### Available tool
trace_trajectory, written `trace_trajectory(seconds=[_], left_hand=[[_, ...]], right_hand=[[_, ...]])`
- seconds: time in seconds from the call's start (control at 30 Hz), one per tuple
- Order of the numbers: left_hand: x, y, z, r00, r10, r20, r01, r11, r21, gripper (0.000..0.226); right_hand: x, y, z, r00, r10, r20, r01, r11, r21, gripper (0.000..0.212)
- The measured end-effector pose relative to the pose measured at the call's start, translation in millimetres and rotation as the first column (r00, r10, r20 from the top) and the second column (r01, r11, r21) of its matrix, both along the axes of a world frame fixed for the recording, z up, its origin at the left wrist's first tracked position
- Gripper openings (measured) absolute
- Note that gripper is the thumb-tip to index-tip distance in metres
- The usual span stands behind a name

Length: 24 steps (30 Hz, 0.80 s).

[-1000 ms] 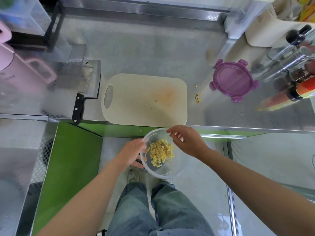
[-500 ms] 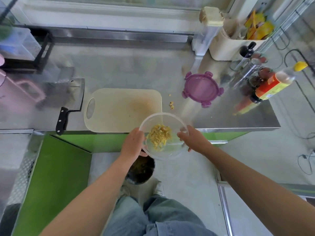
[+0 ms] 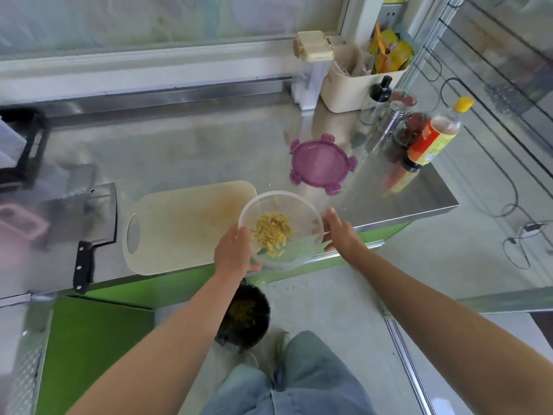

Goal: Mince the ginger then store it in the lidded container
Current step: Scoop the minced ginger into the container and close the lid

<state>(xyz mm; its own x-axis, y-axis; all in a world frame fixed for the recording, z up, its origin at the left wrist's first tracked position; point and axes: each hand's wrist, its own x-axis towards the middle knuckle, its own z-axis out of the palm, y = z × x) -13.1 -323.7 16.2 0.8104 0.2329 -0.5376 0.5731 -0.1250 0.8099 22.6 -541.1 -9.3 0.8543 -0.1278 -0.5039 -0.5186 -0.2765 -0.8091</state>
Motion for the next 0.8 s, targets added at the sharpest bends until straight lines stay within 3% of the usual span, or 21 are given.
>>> trace_trajectory(seconds=[0.07, 0.13, 0.2, 0.37, 0.47, 0.57, 0.63, 0.8], left_hand=[[7.2, -1.9, -0.6, 1.0, 0.023, 0.005, -0.023, 1.0, 0.005, 0.032], [14.7, -5.3, -0.4, 0.999, 0.052, 0.01, -0.052, 0.999, 0.013, 0.03], [26.1, -9.8, -1.4, 0.997, 0.082, 0.007, -0.082, 0.996, 0.021, 0.027], [61.8, -27.4, -2.9, 0.983, 0.182, 0.009, -0.182, 0.983, 0.02, 0.019], [77.6, -42.2, -5.9, 0.966, 0.258, 0.006, -0.258, 0.966, -0.007, 0.02], [90.8, -56.0, -13.6, 0.948, 0.318, -0.003, -0.318, 0.948, -0.013, 0.023], [99.3, -63.4, -19.3, 0.947, 0.322, -0.006, -0.322, 0.946, 0.015, 0.025], [117.2, -80.0, -14.5, 0.95, 0.311, 0.007, -0.311, 0.95, 0.027, 0.017]], right_hand=[[12.1, -1.7, -2.2, 0.999, -0.012, 0.044, 0.014, 0.998, -0.065, 0.037], [26.8, -7.8, -1.3, 0.993, 0.082, 0.087, -0.059, 0.968, -0.243, 0.025], [43.4, -16.5, 0.3, 0.973, 0.214, 0.085, -0.159, 0.891, -0.426, 0.026], [95.1, -38.1, -7.6, 0.878, 0.478, 0.013, -0.353, 0.666, -0.658, 0.036], [117.3, -48.5, -16.2, 0.829, 0.551, -0.095, -0.433, 0.527, -0.731, 0.035], [127.6, -53.4, -23.2, 0.73, 0.648, -0.217, -0.501, 0.291, -0.815, 0.034], [128.1, -56.8, -28.3, 0.687, 0.686, -0.24, -0.485, 0.187, -0.854, 0.031], [132.1, -71.3, -34.3, 0.609, 0.755, -0.242, -0.471, 0.098, -0.877, 0.023]])
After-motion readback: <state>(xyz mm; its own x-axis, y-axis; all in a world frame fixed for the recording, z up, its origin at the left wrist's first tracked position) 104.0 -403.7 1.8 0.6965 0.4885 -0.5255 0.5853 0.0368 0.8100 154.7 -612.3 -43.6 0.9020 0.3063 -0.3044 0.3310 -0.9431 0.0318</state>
